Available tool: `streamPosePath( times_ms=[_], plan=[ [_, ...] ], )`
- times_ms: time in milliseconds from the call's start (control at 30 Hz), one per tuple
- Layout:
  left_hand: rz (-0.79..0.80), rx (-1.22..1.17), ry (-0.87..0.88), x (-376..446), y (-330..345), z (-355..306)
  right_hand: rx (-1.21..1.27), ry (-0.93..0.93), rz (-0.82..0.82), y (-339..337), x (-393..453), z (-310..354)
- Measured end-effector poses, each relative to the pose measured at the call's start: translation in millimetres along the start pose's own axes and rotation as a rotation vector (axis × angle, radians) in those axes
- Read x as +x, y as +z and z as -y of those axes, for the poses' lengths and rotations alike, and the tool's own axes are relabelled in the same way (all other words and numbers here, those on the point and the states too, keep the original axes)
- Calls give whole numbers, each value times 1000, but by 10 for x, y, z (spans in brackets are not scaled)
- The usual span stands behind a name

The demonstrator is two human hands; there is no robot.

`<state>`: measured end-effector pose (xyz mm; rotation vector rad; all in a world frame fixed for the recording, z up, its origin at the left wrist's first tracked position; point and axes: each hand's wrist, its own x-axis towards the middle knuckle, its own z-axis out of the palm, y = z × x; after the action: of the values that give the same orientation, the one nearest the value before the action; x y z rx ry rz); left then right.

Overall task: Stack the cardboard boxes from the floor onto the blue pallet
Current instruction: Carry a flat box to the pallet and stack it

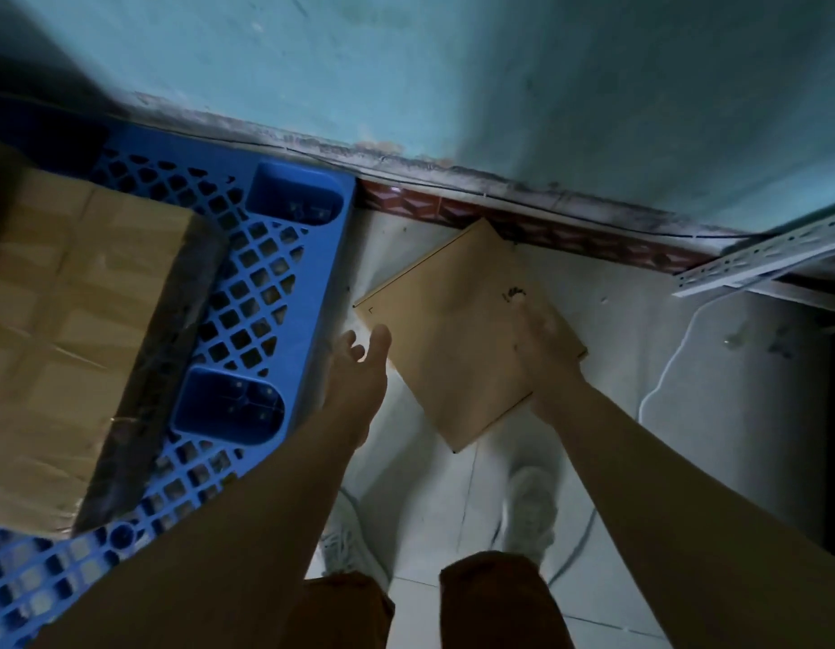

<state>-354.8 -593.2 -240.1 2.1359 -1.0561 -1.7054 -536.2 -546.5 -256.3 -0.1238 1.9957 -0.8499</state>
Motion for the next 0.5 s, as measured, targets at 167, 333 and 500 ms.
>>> streamPosePath(
  times_ms=[167,333,500],
  plan=[
    [-114,-48,-132,286,498,115,-97,-11,127,-237,559,15],
    [-177,-91,-255,711,1066,350,-235,-84,206,-453,1343,-180],
    [-175,-143,-307,1256,1397,697,-374,-75,264,-516,2094,-359]
  ],
)
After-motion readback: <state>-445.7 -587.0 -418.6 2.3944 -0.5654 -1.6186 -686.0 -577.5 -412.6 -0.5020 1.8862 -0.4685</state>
